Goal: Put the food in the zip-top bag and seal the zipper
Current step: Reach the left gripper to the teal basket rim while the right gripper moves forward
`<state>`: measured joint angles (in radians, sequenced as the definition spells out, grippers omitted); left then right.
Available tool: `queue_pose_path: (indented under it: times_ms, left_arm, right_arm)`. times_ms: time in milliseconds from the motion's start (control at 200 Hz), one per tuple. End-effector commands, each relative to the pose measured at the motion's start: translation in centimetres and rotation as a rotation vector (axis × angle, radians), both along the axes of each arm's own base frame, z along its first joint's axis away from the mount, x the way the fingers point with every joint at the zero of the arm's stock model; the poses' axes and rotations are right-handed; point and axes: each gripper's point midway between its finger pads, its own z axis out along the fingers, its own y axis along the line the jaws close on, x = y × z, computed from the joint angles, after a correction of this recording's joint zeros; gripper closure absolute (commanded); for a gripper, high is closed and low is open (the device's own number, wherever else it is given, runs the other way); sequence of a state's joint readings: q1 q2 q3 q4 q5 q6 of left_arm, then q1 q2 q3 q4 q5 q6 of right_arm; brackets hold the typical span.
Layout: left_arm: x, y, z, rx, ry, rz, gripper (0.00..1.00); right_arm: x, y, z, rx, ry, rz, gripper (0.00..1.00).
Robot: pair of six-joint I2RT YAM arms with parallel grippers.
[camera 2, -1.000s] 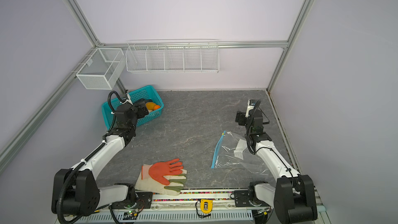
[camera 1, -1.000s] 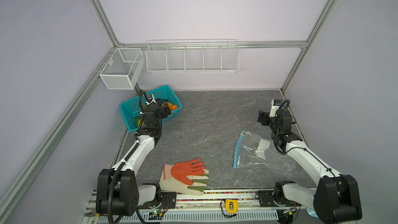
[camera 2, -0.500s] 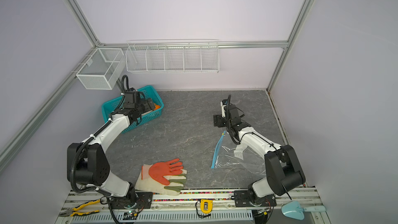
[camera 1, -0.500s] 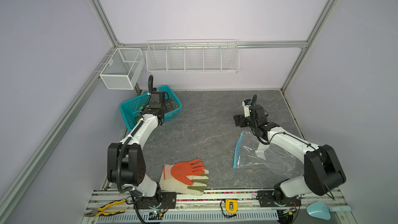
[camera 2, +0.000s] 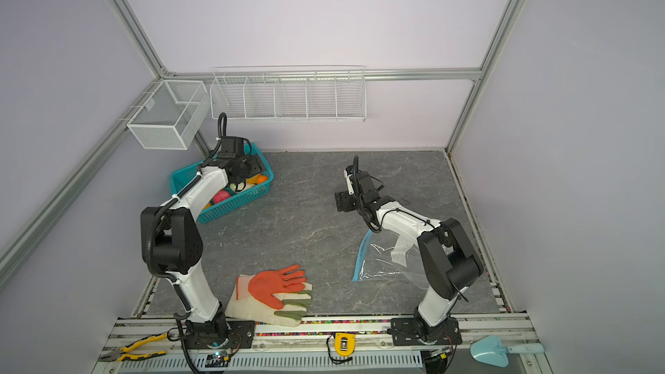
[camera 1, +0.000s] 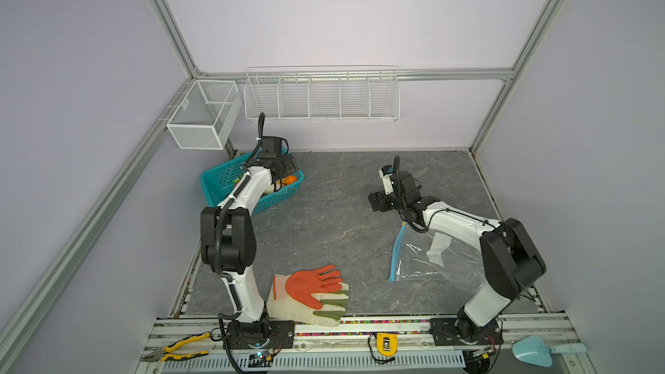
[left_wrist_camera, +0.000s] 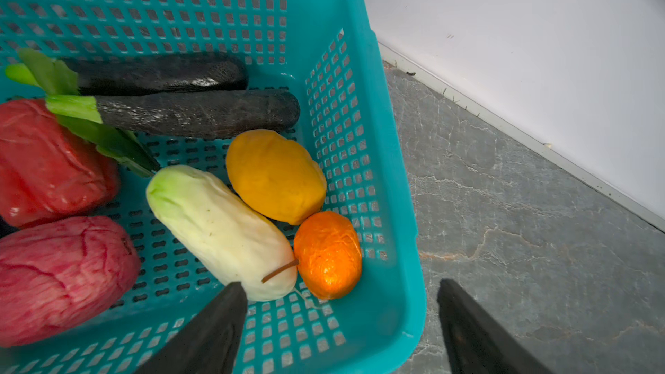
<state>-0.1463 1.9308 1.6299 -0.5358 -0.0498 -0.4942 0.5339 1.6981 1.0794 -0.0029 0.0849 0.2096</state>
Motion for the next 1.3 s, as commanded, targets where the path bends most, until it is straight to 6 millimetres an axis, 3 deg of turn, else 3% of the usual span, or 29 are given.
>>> queue_pose_path:
  times_ms: [0,410,645,1294]
  left_arm:
    - [0.1,-0.2,-1.7,0.004,0.105,0.014,0.19]
    - [2.5,-1.7,-3.5,0.022,0.16,-0.006,0.22]
    - [3.3,-2.8,-4.8,0.002,0.187,-0.034,0.36]
    - [2.9,-4.7,-5.2,-0.012,0.206,-0.077,0.64]
  right_arm:
    - [0.3,0.5,0.4,0.004,-0.001,0.004,0.11]
    - [0.2,0.8,0.3,0.007,0.007,0.011,0.11]
    - [0.2,0.9,0.1,0.008,0.009,0.015,0.11]
    - [-0.1,1.4,0.8,0.006,-0.008,0.025,0.12]
